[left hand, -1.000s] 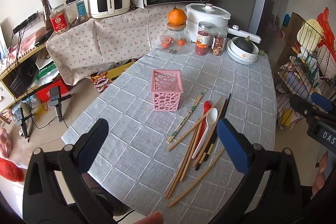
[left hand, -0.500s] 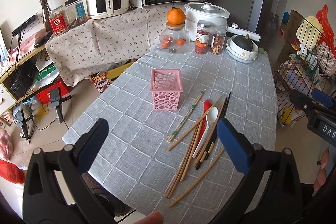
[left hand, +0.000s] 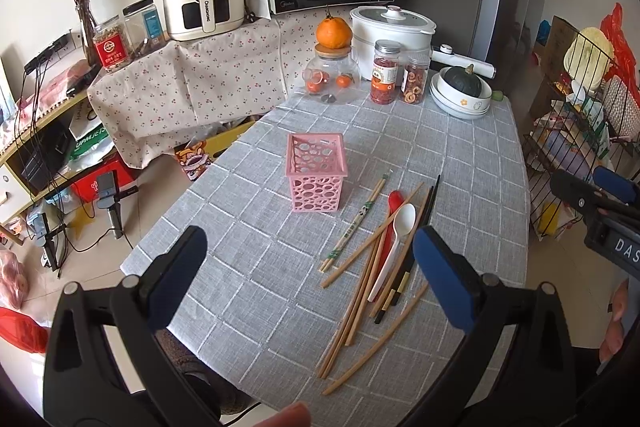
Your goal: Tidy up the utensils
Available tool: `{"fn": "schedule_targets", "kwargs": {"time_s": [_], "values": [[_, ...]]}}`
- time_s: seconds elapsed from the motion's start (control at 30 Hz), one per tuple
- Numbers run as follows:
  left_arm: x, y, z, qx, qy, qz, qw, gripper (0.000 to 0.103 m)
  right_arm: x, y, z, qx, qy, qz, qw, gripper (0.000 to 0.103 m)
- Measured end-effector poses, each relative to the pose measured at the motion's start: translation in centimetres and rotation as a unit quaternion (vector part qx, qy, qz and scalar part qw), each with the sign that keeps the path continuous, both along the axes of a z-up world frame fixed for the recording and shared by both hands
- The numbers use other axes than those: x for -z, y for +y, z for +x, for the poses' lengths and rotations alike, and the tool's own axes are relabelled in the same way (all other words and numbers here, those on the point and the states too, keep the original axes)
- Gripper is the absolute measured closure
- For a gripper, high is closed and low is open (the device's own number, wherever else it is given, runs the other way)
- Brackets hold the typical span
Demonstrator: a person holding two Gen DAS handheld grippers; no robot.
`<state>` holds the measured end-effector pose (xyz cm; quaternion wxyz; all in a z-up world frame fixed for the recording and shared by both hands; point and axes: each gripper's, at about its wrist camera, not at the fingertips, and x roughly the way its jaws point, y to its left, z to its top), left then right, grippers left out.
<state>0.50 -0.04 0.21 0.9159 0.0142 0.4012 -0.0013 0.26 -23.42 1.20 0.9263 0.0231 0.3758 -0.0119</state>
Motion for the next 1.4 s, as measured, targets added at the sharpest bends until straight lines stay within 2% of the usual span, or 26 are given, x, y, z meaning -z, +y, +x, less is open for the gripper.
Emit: {"fn": "schedule_targets", "kwargs": {"time_s": [1.07,1.3,1.4], "values": [[-0.1,-0.2,-0.1,0.001,-0.005,0.001,1.0000,0.001,0.2,0.1,-0.2,-0.001,0.005,0.001,1.000,0.012],[0.5,0.3,1.1,0.007,-0.001,-0.017,0.9998,0.001,0.8,0.0,0.7,0.000,0.001,-0.017,1.000,0.012],[1.5,0.6,1.9,0.017,0.012,-0.046,0.9987,0.001,1.4,-0.4,1.7,-0.002,0.013,-0.029,1.000,0.012]]}}
